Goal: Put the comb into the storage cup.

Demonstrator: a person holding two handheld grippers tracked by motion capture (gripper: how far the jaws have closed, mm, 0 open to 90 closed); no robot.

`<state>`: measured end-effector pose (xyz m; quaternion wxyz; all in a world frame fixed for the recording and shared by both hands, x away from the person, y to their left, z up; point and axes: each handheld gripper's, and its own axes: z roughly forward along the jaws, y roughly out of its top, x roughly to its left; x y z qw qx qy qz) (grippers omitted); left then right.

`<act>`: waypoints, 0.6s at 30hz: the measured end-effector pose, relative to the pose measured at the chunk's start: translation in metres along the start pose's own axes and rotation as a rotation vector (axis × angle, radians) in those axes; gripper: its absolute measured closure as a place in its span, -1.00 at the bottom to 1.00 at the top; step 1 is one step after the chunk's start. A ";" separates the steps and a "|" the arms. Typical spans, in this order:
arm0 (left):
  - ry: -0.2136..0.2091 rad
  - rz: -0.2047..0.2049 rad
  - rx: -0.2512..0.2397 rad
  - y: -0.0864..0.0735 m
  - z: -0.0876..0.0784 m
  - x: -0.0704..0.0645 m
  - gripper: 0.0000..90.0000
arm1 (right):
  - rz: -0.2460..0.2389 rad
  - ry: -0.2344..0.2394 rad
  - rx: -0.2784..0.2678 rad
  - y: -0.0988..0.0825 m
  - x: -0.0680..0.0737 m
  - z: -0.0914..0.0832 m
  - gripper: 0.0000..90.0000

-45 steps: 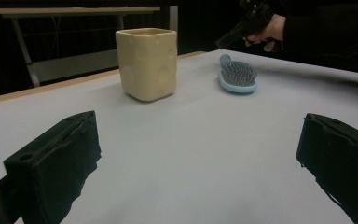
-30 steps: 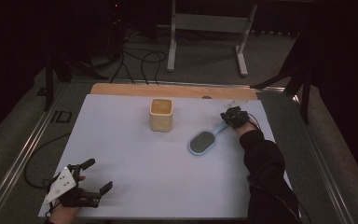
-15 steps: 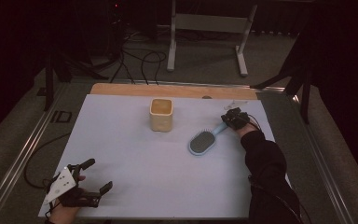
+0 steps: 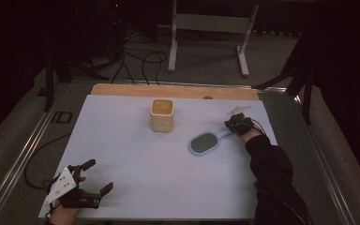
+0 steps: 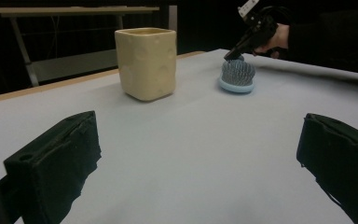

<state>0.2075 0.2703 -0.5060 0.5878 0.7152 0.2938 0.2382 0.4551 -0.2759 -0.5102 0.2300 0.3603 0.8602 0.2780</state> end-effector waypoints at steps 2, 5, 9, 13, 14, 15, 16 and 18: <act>-0.001 -0.001 0.001 0.000 0.000 0.000 -1.00 | -0.010 0.000 -0.004 -0.004 0.002 -0.003 1.00; -0.001 -0.001 0.001 0.000 0.000 0.000 -1.00 | -0.001 0.018 0.006 -0.009 0.002 -0.008 1.00; 0.003 0.002 0.000 0.000 0.000 -0.001 -1.00 | -0.014 0.026 0.024 -0.014 0.003 -0.012 1.00; 0.002 0.003 0.001 0.000 0.000 -0.001 -1.00 | -0.007 0.034 0.018 -0.024 0.004 -0.019 1.00; 0.001 0.003 0.001 0.000 0.000 -0.001 -1.00 | -0.003 0.037 0.018 -0.025 0.005 -0.020 1.00; 0.002 0.003 0.001 0.000 0.000 -0.001 -1.00 | -0.008 0.036 0.018 -0.027 0.005 -0.021 1.00; 0.002 0.003 0.000 0.000 0.000 -0.001 -1.00 | -0.013 0.034 0.019 -0.028 0.006 -0.022 1.00; 0.001 0.003 0.001 0.000 0.000 -0.001 -1.00 | -0.015 0.024 0.018 -0.029 0.004 -0.024 1.00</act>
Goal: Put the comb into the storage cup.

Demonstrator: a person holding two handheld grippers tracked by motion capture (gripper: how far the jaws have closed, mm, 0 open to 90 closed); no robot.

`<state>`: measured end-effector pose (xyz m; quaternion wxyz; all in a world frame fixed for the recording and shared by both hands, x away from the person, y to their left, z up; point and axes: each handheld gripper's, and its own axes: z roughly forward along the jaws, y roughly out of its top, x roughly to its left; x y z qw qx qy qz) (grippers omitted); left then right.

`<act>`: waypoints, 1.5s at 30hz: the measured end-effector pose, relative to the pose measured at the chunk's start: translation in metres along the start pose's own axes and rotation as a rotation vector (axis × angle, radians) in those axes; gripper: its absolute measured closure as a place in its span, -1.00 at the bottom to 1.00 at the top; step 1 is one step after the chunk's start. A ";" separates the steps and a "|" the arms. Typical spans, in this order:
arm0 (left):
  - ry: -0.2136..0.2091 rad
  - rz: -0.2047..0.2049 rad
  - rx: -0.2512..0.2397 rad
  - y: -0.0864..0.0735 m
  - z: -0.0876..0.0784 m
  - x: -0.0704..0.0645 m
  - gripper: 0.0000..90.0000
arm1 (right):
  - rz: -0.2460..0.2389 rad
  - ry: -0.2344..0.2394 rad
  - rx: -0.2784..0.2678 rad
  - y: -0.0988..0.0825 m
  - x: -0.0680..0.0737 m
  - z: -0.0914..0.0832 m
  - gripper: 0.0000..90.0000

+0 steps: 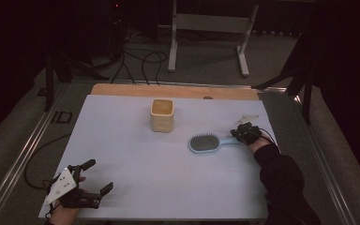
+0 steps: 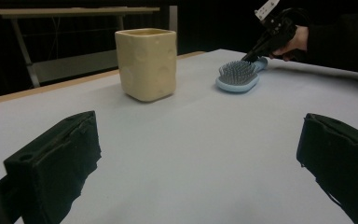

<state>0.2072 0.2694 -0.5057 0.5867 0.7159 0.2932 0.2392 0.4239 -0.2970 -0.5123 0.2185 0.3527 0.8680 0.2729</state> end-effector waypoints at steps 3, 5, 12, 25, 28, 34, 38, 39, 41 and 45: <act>-0.002 0.002 0.001 0.000 0.000 -0.001 -1.00 | -0.013 -0.006 0.012 0.001 -0.005 -0.001 1.00; -0.001 0.003 0.002 0.000 0.000 0.000 -1.00 | -0.017 0.001 0.019 0.003 -0.009 -0.003 1.00; 0.000 0.001 0.003 0.000 0.000 0.000 -1.00 | -0.040 0.025 0.051 0.002 -0.014 -0.007 1.00; -0.002 0.000 0.001 0.000 0.000 0.000 -1.00 | -0.058 0.095 0.056 -0.015 -0.005 -0.021 1.00; 0.000 -0.001 0.001 0.000 0.000 0.000 -1.00 | -0.069 0.111 0.059 -0.020 0.001 -0.024 1.00; 0.000 -0.001 0.001 0.000 0.000 0.000 -1.00 | -0.089 0.144 0.064 -0.030 0.014 -0.031 1.00; 0.001 -0.001 -0.002 0.000 0.000 0.000 -1.00 | -0.097 0.161 0.052 -0.035 0.022 -0.037 1.00; 0.000 -0.002 -0.002 0.000 0.000 0.000 -1.00 | -0.093 0.163 0.047 -0.036 0.023 -0.038 1.00; 0.000 0.000 0.000 0.000 0.000 0.000 -1.00 | -0.083 0.180 0.042 -0.038 0.026 -0.041 1.00; 0.002 -0.001 -0.001 0.000 0.000 0.000 -1.00 | -0.092 0.207 0.032 -0.041 0.034 -0.044 1.00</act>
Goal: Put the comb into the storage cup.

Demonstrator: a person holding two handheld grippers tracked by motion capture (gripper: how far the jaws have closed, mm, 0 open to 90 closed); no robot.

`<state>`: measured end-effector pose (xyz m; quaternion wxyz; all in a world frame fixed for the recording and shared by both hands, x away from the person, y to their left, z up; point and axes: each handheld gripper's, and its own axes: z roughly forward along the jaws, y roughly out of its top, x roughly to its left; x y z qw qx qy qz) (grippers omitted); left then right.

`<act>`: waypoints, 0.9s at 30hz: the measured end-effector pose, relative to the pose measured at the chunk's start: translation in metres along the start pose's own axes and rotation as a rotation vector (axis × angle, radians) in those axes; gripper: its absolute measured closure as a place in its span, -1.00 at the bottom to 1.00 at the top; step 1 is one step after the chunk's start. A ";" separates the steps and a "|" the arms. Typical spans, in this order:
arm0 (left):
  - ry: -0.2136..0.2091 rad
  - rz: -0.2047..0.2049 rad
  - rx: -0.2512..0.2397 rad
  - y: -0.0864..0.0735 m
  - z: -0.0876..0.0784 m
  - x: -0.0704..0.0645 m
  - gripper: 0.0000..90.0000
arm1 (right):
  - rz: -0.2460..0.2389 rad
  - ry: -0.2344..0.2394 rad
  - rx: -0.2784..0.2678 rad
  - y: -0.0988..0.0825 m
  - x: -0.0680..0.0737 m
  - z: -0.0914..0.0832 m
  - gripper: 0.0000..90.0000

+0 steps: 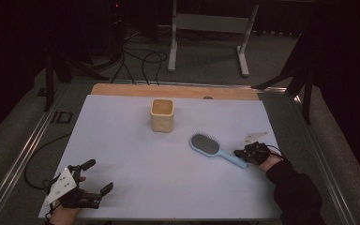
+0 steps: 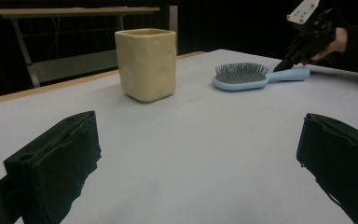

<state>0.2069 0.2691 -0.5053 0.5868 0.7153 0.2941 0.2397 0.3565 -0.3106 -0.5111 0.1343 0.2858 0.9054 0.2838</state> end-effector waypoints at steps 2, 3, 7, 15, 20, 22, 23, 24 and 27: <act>-0.001 0.001 0.001 0.000 0.000 0.000 -1.00 | -0.008 0.007 0.000 0.000 0.004 -0.001 1.00; -0.001 0.001 -0.001 0.000 0.000 0.000 -1.00 | -0.010 0.005 0.003 0.001 0.006 -0.001 1.00; 0.000 0.001 -0.002 0.000 0.000 0.000 -1.00 | -0.018 0.016 -0.007 0.002 0.016 -0.004 1.00; -0.001 0.003 -0.002 0.000 0.000 -0.001 -1.00 | -0.009 0.051 -0.022 0.004 0.030 -0.006 1.00; -0.001 0.003 -0.002 0.000 0.000 -0.001 -1.00 | -0.014 0.069 -0.023 0.005 0.036 -0.006 1.00; 0.000 0.004 -0.002 0.000 0.000 -0.001 -1.00 | -0.011 0.074 -0.025 0.005 0.038 -0.006 1.00; 0.000 0.004 -0.001 0.001 0.000 -0.001 -1.00 | -0.007 0.077 -0.027 0.005 0.038 -0.006 1.00; 0.000 0.005 -0.001 0.000 -0.001 -0.001 -1.00 | -0.002 0.076 -0.027 0.005 0.039 -0.006 1.00; 0.001 0.004 -0.002 0.001 -0.001 -0.001 -1.00 | 0.007 0.074 -0.026 0.005 0.039 -0.006 1.00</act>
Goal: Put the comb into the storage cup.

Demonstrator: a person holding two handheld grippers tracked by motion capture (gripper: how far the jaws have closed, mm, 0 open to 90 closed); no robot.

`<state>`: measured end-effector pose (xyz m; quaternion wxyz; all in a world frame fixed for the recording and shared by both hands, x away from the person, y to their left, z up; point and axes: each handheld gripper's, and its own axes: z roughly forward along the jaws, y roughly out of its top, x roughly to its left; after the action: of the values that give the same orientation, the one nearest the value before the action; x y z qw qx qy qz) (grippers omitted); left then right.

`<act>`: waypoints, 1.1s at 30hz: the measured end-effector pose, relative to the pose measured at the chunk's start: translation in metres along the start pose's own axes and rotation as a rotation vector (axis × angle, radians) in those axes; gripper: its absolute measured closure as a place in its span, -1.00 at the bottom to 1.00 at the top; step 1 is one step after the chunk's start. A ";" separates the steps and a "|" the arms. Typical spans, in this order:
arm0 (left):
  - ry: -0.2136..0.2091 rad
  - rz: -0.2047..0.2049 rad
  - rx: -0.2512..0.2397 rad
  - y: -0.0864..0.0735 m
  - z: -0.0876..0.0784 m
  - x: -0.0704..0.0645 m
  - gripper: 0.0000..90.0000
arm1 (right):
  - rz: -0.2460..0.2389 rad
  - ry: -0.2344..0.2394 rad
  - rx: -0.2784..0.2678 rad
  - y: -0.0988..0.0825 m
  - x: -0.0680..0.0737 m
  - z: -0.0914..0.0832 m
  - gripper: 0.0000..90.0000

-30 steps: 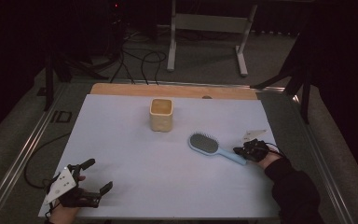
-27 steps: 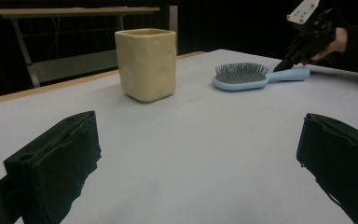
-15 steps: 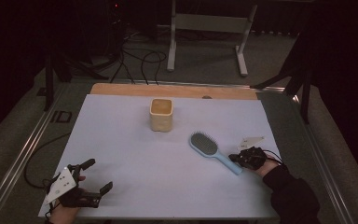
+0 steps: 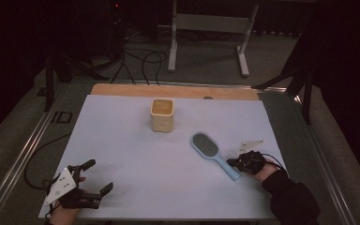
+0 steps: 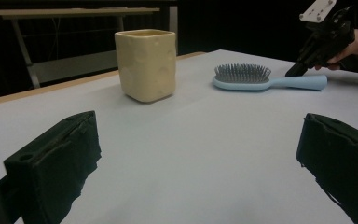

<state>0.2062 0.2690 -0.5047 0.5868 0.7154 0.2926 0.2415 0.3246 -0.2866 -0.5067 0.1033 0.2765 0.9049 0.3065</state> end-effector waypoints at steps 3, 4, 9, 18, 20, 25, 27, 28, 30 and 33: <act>-0.002 0.001 0.001 0.000 0.000 0.000 -1.00 | 0.006 0.012 -0.001 -0.001 0.001 0.000 1.00; -0.003 0.002 0.000 0.000 0.000 0.000 -1.00 | 0.004 0.014 -0.002 -0.001 0.002 0.000 1.00; -0.001 0.000 0.001 0.000 0.000 0.000 -1.00 | 0.001 -0.010 0.033 0.000 0.005 0.003 1.00; -0.001 -0.001 0.000 0.000 0.000 0.000 -1.00 | 0.048 -0.103 0.044 0.003 0.002 -0.005 0.76; -0.002 -0.002 0.000 0.000 0.000 0.000 -1.00 | 0.076 -0.122 0.039 0.004 0.002 -0.007 0.60; -0.001 -0.002 0.000 0.000 0.000 0.000 -1.00 | 0.107 -0.143 0.026 0.006 0.003 -0.013 0.24; -0.001 -0.004 -0.001 0.000 0.000 0.000 -1.00 | 0.115 -0.149 0.022 0.007 0.004 -0.014 0.08; -0.001 -0.003 -0.001 0.000 0.000 0.000 -1.00 | 0.120 -0.144 0.022 0.008 0.005 -0.015 -0.03; -0.001 -0.003 -0.001 0.000 0.000 0.000 -1.00 | 0.137 -0.148 0.023 0.010 0.007 -0.016 -0.25; 0.000 0.000 0.000 0.000 0.000 0.000 -1.00 | 0.160 -0.142 0.029 0.012 0.008 -0.018 -0.49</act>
<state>0.2060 0.2692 -0.5045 0.5868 0.7154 0.2925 0.2415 0.3168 -0.2828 -0.4850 0.1382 0.3704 0.8747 0.2803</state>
